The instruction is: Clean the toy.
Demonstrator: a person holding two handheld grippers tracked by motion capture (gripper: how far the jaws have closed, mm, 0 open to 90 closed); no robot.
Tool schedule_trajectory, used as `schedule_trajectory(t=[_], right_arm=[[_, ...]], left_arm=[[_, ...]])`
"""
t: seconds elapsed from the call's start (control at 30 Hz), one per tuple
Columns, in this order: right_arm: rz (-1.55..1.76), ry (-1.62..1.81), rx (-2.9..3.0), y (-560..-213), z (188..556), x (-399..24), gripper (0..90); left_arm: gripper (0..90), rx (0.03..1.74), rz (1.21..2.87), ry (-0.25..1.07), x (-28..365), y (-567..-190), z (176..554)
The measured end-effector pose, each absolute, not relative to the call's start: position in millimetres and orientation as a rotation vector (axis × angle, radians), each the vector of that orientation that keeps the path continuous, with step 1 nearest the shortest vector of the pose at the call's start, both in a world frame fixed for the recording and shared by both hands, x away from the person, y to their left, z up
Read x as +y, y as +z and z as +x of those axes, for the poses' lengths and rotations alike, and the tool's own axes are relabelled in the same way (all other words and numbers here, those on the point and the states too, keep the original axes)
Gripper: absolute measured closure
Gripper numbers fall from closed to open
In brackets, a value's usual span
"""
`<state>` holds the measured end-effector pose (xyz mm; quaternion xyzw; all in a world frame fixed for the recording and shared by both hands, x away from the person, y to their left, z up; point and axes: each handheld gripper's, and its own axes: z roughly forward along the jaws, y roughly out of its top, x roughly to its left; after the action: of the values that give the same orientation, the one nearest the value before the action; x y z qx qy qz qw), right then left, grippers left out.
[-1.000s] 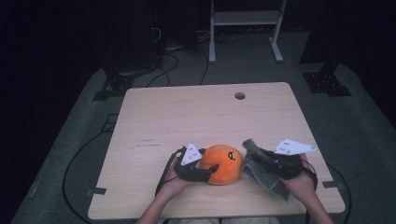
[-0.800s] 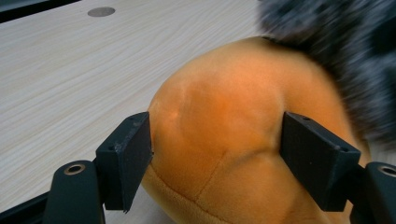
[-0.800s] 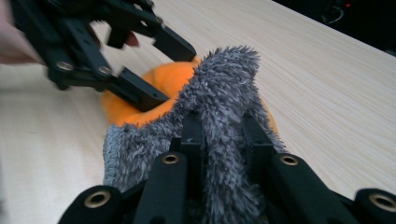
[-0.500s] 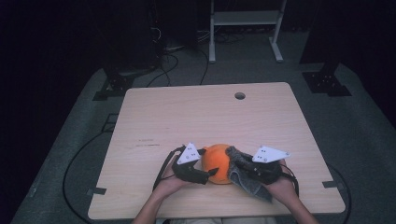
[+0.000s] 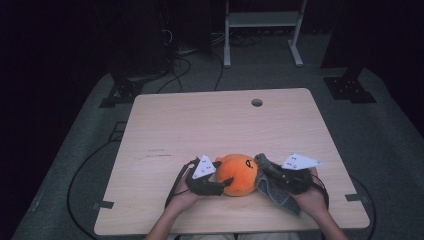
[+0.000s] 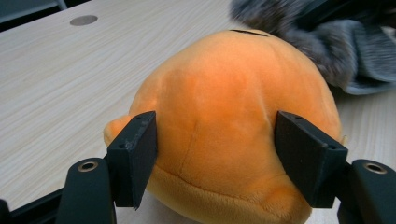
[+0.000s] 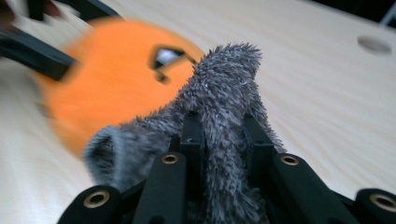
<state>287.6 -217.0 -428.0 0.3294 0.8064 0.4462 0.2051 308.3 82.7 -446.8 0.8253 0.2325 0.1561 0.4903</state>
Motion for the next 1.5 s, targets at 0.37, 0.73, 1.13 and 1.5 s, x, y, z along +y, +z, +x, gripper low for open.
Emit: schedule_trajectory(t=[0.37, 0.73, 1.13, 1.5], right_arm=[[0.748, 1.203, 2.286, -427.0, 275.1, -186.6, 73.6], [0.711, 1.286, 2.280, -413.7, 260.2, -181.2, 73.8], [0.896, 1.250, 2.226, -418.2, 282.2, -206.1, 73.8], [0.934, 1.178, 2.301, -430.6, 296.5, -204.5, 73.3]], left_arm=[[31.2, 0.610, 1.993, 0.379, 81.5, -447.6, 310.0], [30.2, 0.614, 1.992, 0.390, 77.5, -447.7, 309.8], [29.8, 0.588, 2.008, 0.400, 78.6, -448.4, 305.2], [29.8, 0.577, 2.004, 0.411, 76.2, -449.9, 301.0]])
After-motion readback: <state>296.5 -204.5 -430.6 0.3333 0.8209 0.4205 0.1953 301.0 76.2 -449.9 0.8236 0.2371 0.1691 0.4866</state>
